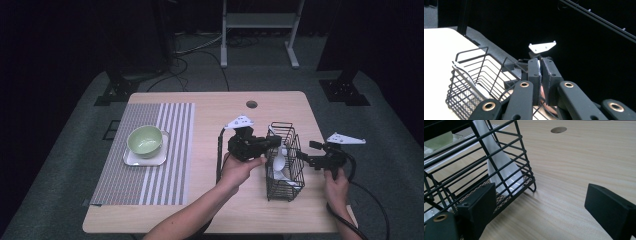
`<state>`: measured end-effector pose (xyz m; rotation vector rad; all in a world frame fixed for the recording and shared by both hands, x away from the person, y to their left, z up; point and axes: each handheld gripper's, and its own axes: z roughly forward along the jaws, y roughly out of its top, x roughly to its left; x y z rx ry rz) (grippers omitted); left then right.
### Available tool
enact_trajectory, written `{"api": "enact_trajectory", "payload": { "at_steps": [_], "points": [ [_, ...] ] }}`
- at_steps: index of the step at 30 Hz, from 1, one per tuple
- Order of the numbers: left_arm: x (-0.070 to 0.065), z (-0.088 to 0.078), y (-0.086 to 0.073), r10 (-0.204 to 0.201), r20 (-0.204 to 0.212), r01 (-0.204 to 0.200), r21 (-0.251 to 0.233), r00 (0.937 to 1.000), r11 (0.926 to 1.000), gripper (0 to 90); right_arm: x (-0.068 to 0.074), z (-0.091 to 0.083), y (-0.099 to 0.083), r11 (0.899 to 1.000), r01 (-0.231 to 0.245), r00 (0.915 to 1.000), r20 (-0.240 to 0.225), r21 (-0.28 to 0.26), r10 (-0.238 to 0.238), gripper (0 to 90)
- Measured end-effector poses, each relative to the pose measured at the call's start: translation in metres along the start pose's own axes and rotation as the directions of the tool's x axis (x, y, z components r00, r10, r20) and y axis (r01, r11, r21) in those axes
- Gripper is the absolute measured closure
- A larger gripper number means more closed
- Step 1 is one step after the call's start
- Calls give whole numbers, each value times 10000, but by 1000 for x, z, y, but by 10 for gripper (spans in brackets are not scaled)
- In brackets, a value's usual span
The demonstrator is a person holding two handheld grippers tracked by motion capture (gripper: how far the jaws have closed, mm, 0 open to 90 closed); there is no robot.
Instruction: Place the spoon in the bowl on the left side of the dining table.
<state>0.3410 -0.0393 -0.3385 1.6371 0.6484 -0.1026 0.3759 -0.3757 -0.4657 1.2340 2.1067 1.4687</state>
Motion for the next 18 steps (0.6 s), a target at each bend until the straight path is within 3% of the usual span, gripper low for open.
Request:
{"api": "enact_trajectory", "payload": {
  "at_steps": [18],
  "points": [
    [-13,-3,19,275,84,-274,-146,9996,9995,857,0,0,0,10000,-26,10000,30,21,26,94]
  ]
}}
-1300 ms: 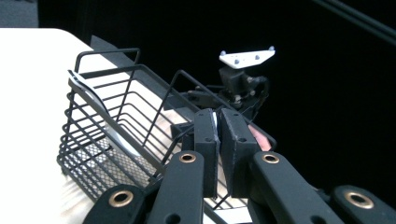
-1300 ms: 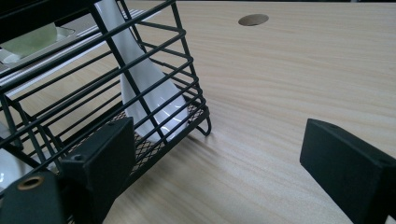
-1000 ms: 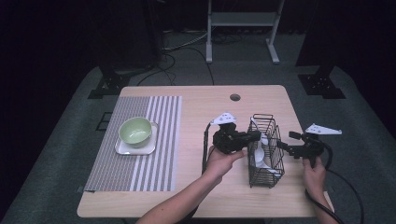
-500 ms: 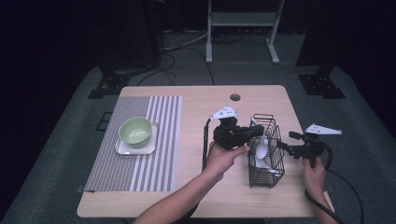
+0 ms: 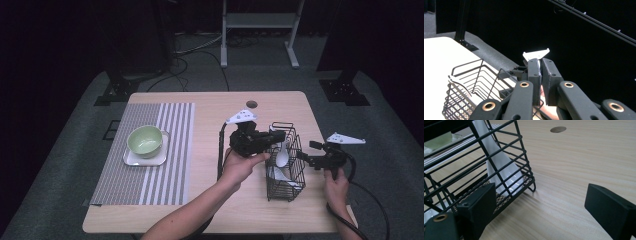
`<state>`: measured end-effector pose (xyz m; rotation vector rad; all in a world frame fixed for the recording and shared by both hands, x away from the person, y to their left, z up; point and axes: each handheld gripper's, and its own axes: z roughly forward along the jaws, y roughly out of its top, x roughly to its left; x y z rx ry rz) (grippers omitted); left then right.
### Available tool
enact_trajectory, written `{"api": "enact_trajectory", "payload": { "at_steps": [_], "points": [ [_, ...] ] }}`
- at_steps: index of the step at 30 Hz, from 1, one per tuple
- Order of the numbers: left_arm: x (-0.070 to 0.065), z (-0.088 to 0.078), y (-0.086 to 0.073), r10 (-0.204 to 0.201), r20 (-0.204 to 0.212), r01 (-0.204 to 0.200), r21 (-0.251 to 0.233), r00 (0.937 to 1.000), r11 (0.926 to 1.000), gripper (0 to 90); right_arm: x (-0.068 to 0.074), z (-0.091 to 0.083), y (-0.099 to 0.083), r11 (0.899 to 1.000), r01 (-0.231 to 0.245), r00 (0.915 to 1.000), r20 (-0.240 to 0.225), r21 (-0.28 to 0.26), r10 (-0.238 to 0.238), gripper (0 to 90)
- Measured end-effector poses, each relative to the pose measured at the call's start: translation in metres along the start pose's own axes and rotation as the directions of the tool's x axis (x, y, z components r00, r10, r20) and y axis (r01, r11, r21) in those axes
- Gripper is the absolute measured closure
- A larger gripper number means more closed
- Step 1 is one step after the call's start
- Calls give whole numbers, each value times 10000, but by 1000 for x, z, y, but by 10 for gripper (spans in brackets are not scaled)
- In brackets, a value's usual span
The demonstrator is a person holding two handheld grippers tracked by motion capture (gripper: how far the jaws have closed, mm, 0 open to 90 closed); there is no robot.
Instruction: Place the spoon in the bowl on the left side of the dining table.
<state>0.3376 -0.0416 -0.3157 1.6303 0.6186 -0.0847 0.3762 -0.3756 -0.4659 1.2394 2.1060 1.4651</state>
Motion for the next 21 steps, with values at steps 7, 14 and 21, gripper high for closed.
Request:
{"api": "enact_trajectory", "payload": {
  "at_steps": [7,14,21],
  "points": [
    [-3,-7,8,94,-3,-94,-139,10000,9999,857,0,0,0,10000,-32,10000,20,11,32,94],
    [-4,-17,15,211,-70,-213,-235,9998,9995,857,0,1,0,10000,-29,10000,63,54,29,95],
    [-2,-26,17,205,-254,-214,-351,9995,9992,858,0,1,0,10000,-13,10000,81,81,12,95]
  ]
}}
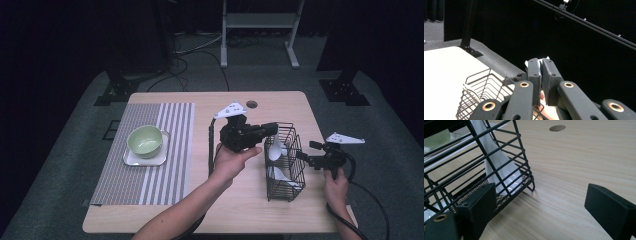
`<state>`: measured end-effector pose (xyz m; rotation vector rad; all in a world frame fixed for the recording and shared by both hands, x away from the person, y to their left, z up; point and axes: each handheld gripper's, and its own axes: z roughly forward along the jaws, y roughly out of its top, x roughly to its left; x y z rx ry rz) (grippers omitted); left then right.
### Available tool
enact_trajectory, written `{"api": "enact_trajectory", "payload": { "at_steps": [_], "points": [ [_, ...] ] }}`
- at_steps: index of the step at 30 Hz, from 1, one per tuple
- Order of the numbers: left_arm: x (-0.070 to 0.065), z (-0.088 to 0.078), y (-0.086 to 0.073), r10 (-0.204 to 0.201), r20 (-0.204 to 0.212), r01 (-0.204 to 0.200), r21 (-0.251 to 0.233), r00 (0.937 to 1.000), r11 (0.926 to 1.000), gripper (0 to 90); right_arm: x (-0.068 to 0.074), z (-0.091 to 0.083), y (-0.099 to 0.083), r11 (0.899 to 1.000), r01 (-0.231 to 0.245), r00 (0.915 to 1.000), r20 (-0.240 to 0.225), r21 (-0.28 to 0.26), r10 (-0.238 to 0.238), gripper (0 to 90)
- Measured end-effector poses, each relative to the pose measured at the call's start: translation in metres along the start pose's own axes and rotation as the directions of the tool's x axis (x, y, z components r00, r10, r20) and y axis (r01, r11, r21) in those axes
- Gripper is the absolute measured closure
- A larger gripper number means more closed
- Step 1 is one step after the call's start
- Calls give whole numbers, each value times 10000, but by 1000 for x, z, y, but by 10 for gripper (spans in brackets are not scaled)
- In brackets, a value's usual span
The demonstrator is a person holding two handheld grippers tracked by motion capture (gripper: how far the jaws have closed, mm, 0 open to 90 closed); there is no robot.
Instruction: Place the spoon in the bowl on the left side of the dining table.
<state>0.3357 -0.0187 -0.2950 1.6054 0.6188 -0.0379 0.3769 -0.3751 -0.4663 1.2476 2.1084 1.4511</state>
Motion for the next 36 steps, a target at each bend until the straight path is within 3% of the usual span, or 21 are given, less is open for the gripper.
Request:
{"api": "enact_trajectory", "payload": {
  "at_steps": [28,36],
  "points": [
    [30,-39,-7,-558,-820,531,-350,9951,9980,858,0,1,0,9999,-20,10000,86,104,19,94],
    [42,-47,-19,-1003,-842,962,-517,9914,9940,858,1,1,0,9999,9,9999,106,141,-10,94]
  ]
}}
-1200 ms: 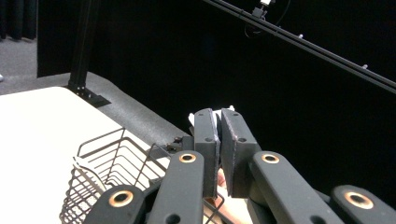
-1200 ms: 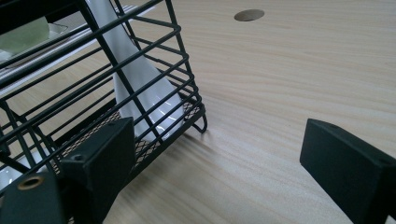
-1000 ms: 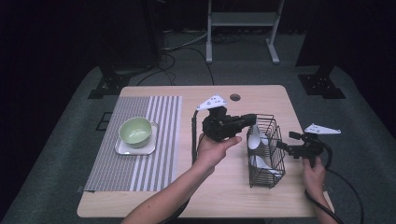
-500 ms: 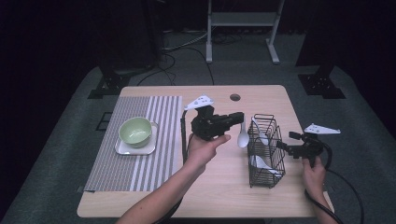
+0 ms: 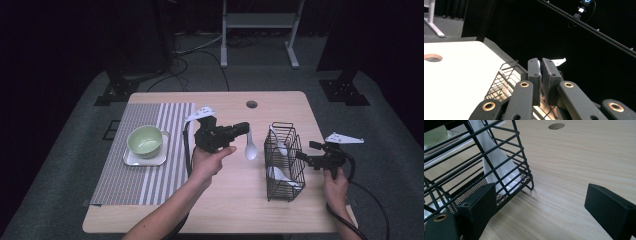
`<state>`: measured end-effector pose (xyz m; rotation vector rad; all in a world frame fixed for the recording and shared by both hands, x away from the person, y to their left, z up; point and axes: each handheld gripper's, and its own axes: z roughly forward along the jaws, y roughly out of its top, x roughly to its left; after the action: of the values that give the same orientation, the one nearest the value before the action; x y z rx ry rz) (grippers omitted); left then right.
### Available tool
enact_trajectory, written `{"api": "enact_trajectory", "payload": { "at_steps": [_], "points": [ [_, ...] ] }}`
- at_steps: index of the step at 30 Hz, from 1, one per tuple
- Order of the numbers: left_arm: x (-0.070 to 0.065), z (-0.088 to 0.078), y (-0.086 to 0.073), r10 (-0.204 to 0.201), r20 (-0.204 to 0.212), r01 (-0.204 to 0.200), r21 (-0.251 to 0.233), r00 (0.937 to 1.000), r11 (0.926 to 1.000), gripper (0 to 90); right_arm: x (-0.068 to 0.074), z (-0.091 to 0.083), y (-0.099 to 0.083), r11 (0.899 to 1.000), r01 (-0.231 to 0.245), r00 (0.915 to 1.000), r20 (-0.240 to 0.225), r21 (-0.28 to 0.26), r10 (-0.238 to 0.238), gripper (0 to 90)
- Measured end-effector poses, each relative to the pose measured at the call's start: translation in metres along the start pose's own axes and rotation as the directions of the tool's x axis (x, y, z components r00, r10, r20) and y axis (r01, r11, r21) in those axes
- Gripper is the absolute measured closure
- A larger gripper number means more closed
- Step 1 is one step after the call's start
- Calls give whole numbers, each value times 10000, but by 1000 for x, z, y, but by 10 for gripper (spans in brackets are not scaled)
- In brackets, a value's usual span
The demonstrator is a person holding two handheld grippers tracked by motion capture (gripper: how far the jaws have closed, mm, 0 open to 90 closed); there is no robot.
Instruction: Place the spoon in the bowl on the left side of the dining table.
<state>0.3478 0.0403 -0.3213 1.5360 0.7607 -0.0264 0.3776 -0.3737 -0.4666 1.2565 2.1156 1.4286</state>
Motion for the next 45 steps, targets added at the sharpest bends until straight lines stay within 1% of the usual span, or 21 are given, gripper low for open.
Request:
{"api": "enact_trajectory", "payload": {
  "at_steps": [8,12,16,17,19,25,27,34,37,40,41,45],
  "points": [
    [14,-13,-9,-325,-194,322,-145,9993,9994,858,0,1,0,10000,41,10000,28,46,-41,95],
    [21,-20,-14,-376,-318,371,-169,9988,9992,858,0,1,0,10000,19,10000,48,69,-20,95],
    [28,-26,-18,-515,-366,507,-237,9980,9984,857,1,1,0,9999,21,10000,77,114,-21,95],
    [29,-27,-18,-598,-386,587,-305,9975,9978,857,1,1,0,9999,20,10000,85,114,-21,94],
    [31,-30,-19,-594,-414,582,-311,9974,9978,858,0,1,0,9999,6,10000,91,121,-7,95],
    [39,-37,-23,-752,-490,729,-470,9960,9962,858,0,2,0,9999,22,9999,125,152,-24,94],
    [41,-38,-23,-831,-479,807,-506,9954,9955,858,0,2,0,9999,28,9999,134,163,-30,95],
    [45,-44,-24,-890,-491,860,-602,9948,9945,857,0,2,0,9998,20,9999,169,211,-24,94],
    [47,-46,-24,-835,-498,806,-579,9953,9951,858,1,2,0,9998,50,9998,203,181,-54,94],
    [49,-47,-26,-976,-488,941,-686,9940,9932,858,1,2,0,9998,67,9997,218,168,-70,94],
    [50,-48,-26,-942,-516,908,-646,9942,9938,858,1,2,0,9998,48,9997,218,171,-52,94],
    [54,-50,-27,-1090,-514,1051,-729,9927,9918,857,1,2,0,9998,49,9997,218,178,-53,94]
  ]
}}
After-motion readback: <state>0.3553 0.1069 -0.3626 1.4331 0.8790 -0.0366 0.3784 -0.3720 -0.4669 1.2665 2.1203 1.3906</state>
